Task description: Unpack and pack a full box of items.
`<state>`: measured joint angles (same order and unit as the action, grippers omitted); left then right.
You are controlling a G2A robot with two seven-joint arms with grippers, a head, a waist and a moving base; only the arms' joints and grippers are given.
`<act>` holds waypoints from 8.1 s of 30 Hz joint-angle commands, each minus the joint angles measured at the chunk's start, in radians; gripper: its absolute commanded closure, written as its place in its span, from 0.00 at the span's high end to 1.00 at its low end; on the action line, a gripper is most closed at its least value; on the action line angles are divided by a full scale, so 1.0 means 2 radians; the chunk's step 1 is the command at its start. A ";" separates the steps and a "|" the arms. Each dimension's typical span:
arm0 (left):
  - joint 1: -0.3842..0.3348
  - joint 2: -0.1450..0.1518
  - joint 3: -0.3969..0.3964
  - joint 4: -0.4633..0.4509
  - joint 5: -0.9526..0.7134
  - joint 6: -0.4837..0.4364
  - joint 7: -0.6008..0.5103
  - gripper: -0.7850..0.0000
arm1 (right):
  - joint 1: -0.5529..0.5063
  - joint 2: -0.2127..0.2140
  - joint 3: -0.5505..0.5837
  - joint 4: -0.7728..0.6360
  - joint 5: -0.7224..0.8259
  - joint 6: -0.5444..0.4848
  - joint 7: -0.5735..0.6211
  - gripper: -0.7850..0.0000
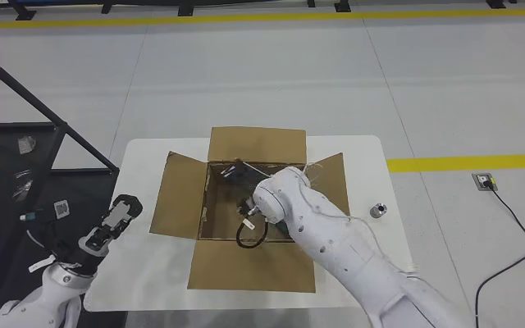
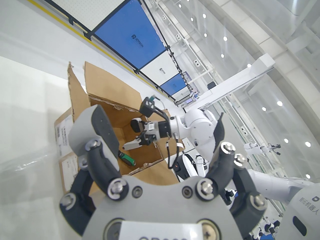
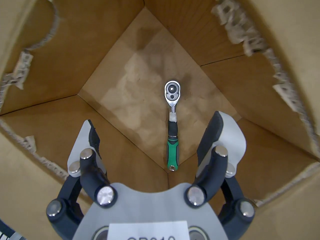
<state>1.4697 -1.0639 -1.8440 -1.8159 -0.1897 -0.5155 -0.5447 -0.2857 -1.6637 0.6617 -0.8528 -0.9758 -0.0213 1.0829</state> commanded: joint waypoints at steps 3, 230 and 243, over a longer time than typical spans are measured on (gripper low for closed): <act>-0.006 0.000 0.012 -0.003 0.006 0.002 -0.008 1.00 | 0.024 -0.030 -0.026 0.121 0.010 0.018 -0.029 1.00; -0.096 0.043 0.017 0.077 0.058 0.173 -0.237 1.00 | -0.515 0.162 0.488 -0.547 0.034 -0.003 -0.166 1.00; -0.120 0.046 0.053 0.094 0.081 0.211 -0.213 0.54 | -0.524 0.168 0.493 -0.534 0.048 -0.005 -0.169 1.00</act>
<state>1.2315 -0.9722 -1.7417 -1.6282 -0.0376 -0.0970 -0.9776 -1.3323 -1.3279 1.6487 -1.9218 -0.8808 -0.0301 0.7430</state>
